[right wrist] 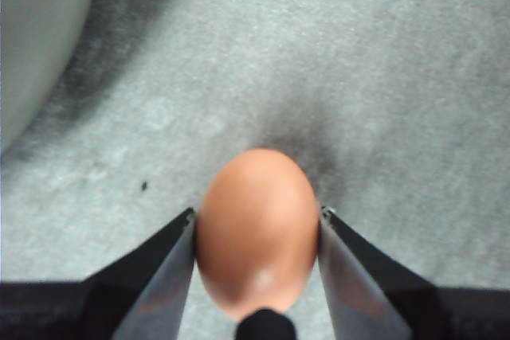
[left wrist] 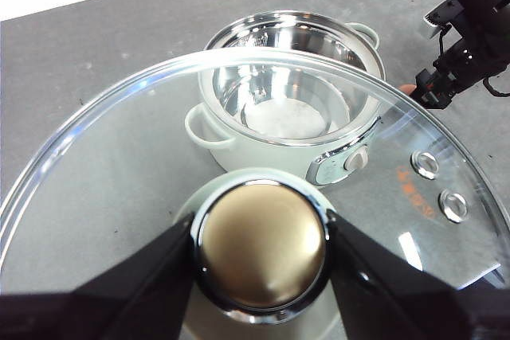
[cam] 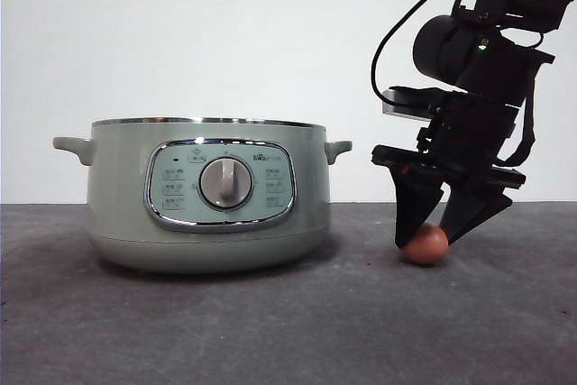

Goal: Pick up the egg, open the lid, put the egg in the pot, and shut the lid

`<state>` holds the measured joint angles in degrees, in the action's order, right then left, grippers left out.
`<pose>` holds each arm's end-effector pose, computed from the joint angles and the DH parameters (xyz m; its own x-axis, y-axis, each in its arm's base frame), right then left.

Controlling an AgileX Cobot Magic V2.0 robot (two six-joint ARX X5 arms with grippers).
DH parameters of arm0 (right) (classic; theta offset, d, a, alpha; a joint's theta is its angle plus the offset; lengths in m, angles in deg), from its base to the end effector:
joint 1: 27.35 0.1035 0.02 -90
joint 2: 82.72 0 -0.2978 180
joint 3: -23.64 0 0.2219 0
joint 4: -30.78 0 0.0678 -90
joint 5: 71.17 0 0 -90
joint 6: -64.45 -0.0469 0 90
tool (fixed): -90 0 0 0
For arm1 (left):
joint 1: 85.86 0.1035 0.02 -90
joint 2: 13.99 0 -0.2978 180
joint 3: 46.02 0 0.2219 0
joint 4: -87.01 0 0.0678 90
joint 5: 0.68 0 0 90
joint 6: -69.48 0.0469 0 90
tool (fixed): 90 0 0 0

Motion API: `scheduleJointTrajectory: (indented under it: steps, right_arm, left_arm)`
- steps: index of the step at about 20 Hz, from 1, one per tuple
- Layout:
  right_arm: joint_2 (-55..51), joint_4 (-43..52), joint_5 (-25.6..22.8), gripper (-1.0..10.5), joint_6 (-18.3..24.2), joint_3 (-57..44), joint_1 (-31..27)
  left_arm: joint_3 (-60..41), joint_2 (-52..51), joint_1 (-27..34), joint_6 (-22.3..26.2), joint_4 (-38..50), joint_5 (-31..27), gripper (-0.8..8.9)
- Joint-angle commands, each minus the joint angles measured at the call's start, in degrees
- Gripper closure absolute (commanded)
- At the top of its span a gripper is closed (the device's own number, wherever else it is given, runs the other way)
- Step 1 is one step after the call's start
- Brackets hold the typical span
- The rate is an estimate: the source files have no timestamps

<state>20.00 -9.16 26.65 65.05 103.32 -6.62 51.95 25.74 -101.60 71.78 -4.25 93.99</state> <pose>0.3173 0.1269 0.2054 0.3728 0.2866 -0.8826 -0.4172 0.9013 0.1164 0.0026 -0.0047 0.4201 0.7823 -0.3051 -0.5431 0.3569 0.9341 -0.0107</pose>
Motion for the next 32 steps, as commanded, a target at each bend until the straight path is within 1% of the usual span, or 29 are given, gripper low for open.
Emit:
scheduleJointTrajectory:
  steps: [1,2,6,8,10,12,14,16,19,21,24,28,30,32]
  right_arm:
    - [0.7,-0.1,0.6,9.6,-1.3,0.0,0.3]
    - [0.7,-0.1,0.6,9.6,-2.1,0.0,0.3]
    - [-2.5,-2.2,0.5,9.6,-2.1,0.0,0.3]
    - [-6.3,-2.9,0.6,9.6,-2.2,0.0,0.3]
    - [-11.3,-3.0,0.6,9.6,-3.3,0.1,0.3]
    - [-15.3,-2.6,2.8,9.6,-3.6,1.1,0.7]
    - [-16.9,-3.2,2.9,9.6,-3.6,4.9,2.8]
    - [-16.3,-3.1,2.9,9.6,-3.6,10.0,6.1]
    - [-12.3,-2.8,2.6,9.6,-3.4,19.1,11.6]
    - [-7.4,-3.8,2.6,9.6,-3.3,26.0,14.1]
    - [1.9,-6.7,2.6,9.6,-1.9,36.2,16.9]
    - [13.8,-11.8,2.2,9.6,-0.3,46.7,18.6]
    - [18.4,-13.5,1.4,9.6,0.8,50.0,19.0]
    - [21.5,-14.0,0.8,9.6,1.3,51.1,19.1]
  left_arm:
    - [0.3,-0.6,0.2,-0.5,2.5,0.2,8.22]
    - [0.3,-0.6,0.2,-0.5,2.5,0.2,8.22]
    - [0.3,-0.6,0.2,-0.3,2.5,0.2,8.22]
    - [0.3,-0.6,0.2,-0.1,2.5,0.3,8.22]
    - [0.3,-0.6,0.2,0.0,2.5,0.3,8.22]
    - [0.3,-0.6,0.2,0.5,2.5,0.3,8.22]
    - [0.3,-0.6,0.2,0.5,2.4,0.7,8.22]
    - [0.3,-0.6,0.2,0.5,2.4,3.4,8.22]
    - [0.3,-0.6,0.2,0.8,2.4,4.7,8.22]
    - [0.3,-0.6,0.2,0.8,2.4,4.7,8.22]
    - [0.3,-0.6,0.2,0.8,2.0,4.8,8.22]
    - [0.3,-0.6,0.2,0.8,1.6,7.8,8.22]
    - [0.3,-0.6,0.2,0.8,1.5,7.8,8.22]
    - [0.3,-0.6,0.2,0.8,1.5,7.8,8.22]
